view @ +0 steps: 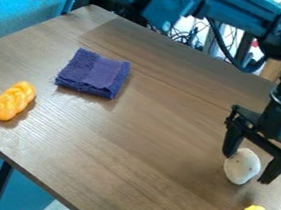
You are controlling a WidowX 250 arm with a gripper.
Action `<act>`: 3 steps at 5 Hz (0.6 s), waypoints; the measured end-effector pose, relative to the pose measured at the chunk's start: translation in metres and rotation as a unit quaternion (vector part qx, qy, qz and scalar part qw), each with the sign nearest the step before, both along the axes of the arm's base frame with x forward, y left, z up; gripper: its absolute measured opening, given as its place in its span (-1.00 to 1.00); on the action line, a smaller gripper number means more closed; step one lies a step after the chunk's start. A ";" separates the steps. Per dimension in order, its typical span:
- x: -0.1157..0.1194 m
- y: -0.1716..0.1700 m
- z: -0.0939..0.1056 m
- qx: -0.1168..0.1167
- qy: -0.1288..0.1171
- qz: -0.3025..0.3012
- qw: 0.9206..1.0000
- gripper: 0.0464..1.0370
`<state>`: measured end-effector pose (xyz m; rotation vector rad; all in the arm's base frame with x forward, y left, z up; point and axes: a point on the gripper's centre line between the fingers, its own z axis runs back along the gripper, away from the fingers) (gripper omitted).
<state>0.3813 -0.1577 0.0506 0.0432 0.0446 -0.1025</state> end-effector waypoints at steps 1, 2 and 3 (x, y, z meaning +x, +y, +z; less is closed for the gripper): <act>0.000 0.011 -0.015 0.021 0.026 0.014 0.999 0.93; -0.001 0.017 -0.022 0.026 0.029 0.025 0.999 0.82; -0.003 0.015 -0.024 0.015 0.022 0.022 0.999 0.33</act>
